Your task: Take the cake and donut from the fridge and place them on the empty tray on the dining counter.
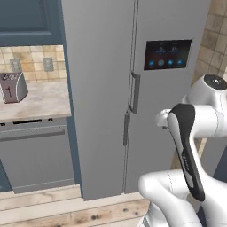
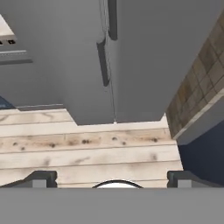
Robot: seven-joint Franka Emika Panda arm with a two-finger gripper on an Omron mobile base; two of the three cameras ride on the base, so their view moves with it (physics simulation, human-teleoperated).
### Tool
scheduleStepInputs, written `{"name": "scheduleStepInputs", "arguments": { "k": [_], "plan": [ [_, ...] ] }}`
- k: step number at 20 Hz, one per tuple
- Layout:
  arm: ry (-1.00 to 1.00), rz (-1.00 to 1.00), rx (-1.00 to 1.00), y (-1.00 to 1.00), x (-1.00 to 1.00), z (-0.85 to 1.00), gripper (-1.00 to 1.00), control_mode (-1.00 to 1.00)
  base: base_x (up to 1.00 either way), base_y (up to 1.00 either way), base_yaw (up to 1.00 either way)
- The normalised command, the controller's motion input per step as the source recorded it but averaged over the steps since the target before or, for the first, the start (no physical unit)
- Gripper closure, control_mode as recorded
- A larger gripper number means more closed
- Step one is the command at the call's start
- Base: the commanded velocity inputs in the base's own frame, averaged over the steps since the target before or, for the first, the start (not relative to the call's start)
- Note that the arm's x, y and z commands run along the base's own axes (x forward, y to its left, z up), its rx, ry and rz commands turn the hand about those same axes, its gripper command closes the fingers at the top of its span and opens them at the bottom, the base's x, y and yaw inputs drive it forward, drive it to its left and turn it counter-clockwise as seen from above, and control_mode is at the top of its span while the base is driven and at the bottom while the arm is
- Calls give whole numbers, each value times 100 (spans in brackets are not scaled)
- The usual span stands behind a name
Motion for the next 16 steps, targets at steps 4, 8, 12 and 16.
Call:
{"name": "scheduleStepInputs", "arguments": {
  "k": [4, 8, 12, 16],
  "plan": [
    [-15, 0, 4, -12, 66, 16, -100, -100, 0, 0, 0],
    [-3, 0, 4, -5, 89, 27, -100, -100, 0, 0, 0],
    [-8, 0, 0, 0, 77, 26, -100, -100, 0, 0, 0],
    [-17, 0, 0, -1, 66, 16, -100, -100, 0, 0, 0]
  ]
}}
